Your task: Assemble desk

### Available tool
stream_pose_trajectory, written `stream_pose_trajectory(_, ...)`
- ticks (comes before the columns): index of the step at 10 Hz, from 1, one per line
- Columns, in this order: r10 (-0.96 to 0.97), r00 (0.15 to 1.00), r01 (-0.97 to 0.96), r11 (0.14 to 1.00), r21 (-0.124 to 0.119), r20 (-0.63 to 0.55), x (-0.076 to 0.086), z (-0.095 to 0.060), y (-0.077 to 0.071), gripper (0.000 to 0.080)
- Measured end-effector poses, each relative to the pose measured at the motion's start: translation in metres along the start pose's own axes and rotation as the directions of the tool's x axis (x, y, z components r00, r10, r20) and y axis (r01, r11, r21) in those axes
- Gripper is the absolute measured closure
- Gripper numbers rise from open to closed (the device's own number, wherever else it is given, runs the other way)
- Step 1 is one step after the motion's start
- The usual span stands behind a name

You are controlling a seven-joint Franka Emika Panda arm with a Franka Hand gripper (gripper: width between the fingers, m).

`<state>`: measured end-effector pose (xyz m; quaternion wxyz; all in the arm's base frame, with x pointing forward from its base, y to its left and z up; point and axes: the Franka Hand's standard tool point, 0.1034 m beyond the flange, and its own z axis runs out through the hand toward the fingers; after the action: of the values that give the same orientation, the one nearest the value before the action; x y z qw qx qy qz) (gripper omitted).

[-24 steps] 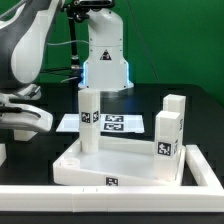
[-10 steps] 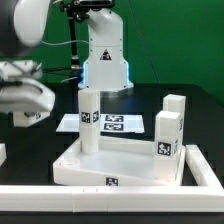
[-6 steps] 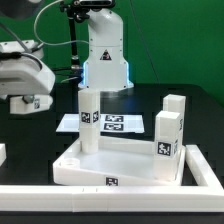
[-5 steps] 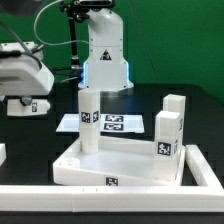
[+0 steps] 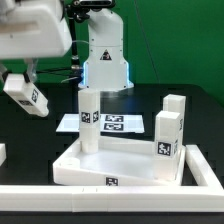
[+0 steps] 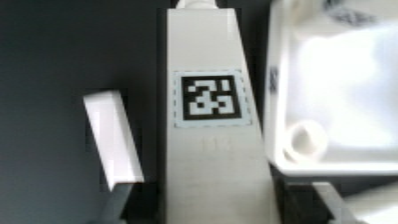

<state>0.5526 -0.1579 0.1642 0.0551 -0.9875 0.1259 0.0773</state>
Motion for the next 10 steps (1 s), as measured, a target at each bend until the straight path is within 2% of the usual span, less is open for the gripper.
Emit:
stream_pose_trajectory(2,0.008,0.989,-0.012,1.0,-0.023,-0.15,-0.001,0.007,0.008,0.0511)
stream_pose_trajectory(4,0.006,0.962,-0.021,0.999,-0.05,-0.274,0.005,0.004,0.01,0.0511)
stream_pose_trajectory(5,0.013,0.91,-0.042,0.997,-0.062,-0.415,0.011,-0.007,-0.01,0.0511)
stream_pose_trajectory(6,0.039,0.887,-0.059,0.998,-0.03,-0.461,0.007,-0.017,-0.037,0.0511)
stream_pose_trajectory(7,0.059,0.83,-0.072,0.997,-0.002,-0.554,0.015,-0.039,-0.062,0.0511)
stream_pose_trajectory(8,0.07,0.771,-0.083,0.997,0.009,-0.633,0.019,-0.046,-0.078,0.0511)
stream_pose_trajectory(9,0.064,0.747,-0.081,0.997,0.004,-0.661,0.019,-0.041,-0.087,0.0511)
stream_pose_trajectory(10,0.037,0.692,-0.081,0.996,-0.026,-0.721,0.021,-0.045,-0.08,0.0511)
